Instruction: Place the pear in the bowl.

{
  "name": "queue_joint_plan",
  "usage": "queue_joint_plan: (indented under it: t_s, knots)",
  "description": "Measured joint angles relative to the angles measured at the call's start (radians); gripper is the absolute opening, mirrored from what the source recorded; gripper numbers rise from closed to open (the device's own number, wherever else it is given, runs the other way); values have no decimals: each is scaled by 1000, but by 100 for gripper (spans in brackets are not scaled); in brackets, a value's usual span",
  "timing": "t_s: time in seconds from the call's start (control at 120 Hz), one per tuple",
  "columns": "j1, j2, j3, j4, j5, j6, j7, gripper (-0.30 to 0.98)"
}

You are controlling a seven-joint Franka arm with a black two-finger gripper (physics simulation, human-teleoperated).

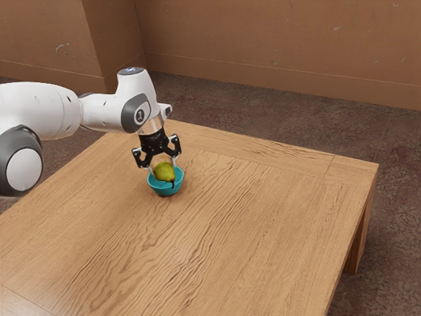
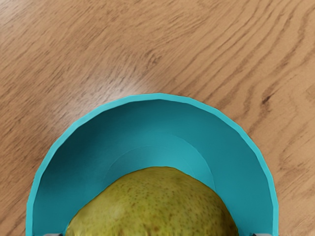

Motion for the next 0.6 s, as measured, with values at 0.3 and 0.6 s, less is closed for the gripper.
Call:
queue_joint_plan:
  t_s: [0.3, 0.6]
  knots:
    - [0, -2, 0, 0, -6, -4, 19, 64]
    - [-3, -123, -14, -14, -8, -55, 30, 67]
